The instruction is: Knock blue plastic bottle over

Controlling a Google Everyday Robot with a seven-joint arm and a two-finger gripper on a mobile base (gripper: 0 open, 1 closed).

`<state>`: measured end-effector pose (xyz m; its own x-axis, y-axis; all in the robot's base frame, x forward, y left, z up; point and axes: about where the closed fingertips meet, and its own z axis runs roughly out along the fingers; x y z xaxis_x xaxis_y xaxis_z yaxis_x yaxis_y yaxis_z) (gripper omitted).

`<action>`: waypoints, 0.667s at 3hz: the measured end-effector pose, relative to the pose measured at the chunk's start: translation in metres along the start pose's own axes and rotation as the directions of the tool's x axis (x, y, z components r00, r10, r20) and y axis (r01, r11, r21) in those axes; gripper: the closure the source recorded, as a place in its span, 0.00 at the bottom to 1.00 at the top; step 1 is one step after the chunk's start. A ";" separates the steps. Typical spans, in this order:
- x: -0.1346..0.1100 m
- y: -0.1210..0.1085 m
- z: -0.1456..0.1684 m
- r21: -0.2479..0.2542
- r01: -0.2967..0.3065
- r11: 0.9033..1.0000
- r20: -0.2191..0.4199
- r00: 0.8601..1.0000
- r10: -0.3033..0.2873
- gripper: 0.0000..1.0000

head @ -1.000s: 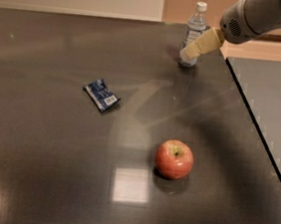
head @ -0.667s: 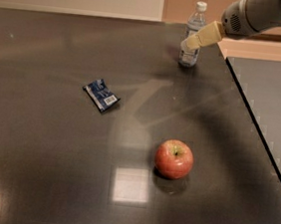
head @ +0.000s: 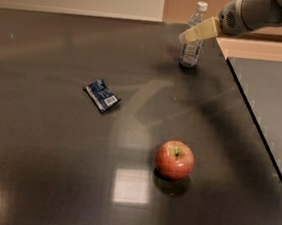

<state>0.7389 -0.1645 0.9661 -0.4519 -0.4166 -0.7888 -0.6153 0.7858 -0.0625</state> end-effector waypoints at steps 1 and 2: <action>-0.009 -0.004 0.013 0.009 0.014 1.000 0.032 0.999 -0.014 0.00; -0.016 -0.007 0.023 0.019 0.031 0.999 0.057 0.998 -0.032 0.00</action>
Offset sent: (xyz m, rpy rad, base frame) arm 0.0366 0.0123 0.0046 0.0043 -0.1135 0.0066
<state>0.7646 -0.1528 0.9653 -0.3946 -0.4150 -0.8198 -0.6165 0.7812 -0.0987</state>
